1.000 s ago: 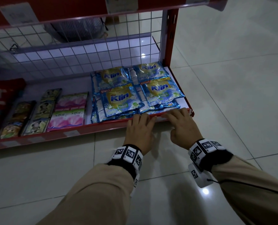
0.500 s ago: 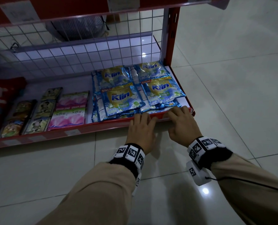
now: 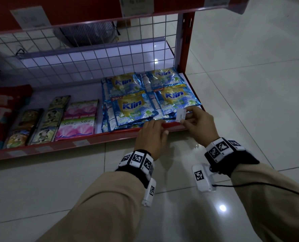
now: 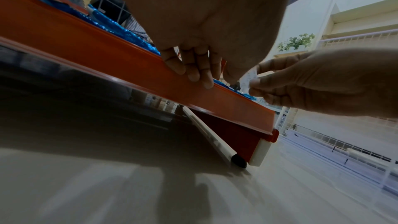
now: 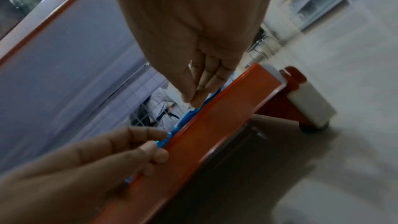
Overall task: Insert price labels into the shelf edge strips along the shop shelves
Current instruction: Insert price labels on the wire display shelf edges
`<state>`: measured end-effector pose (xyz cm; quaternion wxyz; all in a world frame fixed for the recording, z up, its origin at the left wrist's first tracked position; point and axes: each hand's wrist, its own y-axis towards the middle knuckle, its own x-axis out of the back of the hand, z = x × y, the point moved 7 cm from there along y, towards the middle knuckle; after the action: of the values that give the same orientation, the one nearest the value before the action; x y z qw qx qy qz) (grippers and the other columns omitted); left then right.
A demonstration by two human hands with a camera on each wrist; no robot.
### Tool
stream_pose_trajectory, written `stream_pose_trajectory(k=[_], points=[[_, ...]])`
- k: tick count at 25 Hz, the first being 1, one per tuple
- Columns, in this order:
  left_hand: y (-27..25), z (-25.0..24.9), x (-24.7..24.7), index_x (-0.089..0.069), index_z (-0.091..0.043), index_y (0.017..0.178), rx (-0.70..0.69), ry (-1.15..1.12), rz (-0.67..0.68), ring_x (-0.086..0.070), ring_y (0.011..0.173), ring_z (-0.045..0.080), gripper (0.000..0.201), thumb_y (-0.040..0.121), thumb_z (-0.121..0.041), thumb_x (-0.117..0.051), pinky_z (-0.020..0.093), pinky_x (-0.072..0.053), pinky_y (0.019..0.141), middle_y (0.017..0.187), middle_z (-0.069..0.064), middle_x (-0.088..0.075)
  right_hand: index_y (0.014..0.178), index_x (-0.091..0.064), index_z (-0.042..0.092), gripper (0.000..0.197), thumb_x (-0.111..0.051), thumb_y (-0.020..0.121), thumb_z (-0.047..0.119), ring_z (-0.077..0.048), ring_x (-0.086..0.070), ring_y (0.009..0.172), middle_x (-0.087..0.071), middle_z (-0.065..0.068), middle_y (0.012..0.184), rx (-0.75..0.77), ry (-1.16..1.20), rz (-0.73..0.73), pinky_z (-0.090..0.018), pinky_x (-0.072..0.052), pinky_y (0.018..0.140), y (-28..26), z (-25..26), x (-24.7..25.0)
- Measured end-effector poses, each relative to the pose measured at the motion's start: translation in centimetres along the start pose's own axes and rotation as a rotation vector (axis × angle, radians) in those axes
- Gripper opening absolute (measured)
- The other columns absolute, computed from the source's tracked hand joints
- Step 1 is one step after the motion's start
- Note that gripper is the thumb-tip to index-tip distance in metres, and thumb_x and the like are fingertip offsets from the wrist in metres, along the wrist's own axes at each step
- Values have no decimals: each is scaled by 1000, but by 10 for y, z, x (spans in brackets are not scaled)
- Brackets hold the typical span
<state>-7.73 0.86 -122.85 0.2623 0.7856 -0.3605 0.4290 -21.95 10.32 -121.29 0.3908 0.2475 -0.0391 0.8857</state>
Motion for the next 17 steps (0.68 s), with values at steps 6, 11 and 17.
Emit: stream_pose_trajectory(k=[6,11,17], points=[[2,3,5,-55,-23,111,25,-133,-39,-47,99,19,31,97,-44,-38,35,-41,81,106,-1,-58,102,-55,13,37,-73,75,-6,0,-68,70,-69,0,87,-184,441,134,-13,-51,61,-18,-5,-34],[4,1,5,-53,-19,102,23,3,18,-44,97,21,20,99,-35,-41,37,-39,81,101,0,-53,106,-56,18,33,-74,80,11,-6,-66,78,-67,1,93,-21,176,165,-18,-53,68,-20,5,-36],[1,-2,6,-51,-20,108,-40,206,59,-43,104,23,21,99,-35,-40,36,-37,84,112,1,-51,102,-68,15,17,-59,88,11,-22,-59,93,-69,-4,98,297,-346,197,-38,-49,81,-14,28,-25]])
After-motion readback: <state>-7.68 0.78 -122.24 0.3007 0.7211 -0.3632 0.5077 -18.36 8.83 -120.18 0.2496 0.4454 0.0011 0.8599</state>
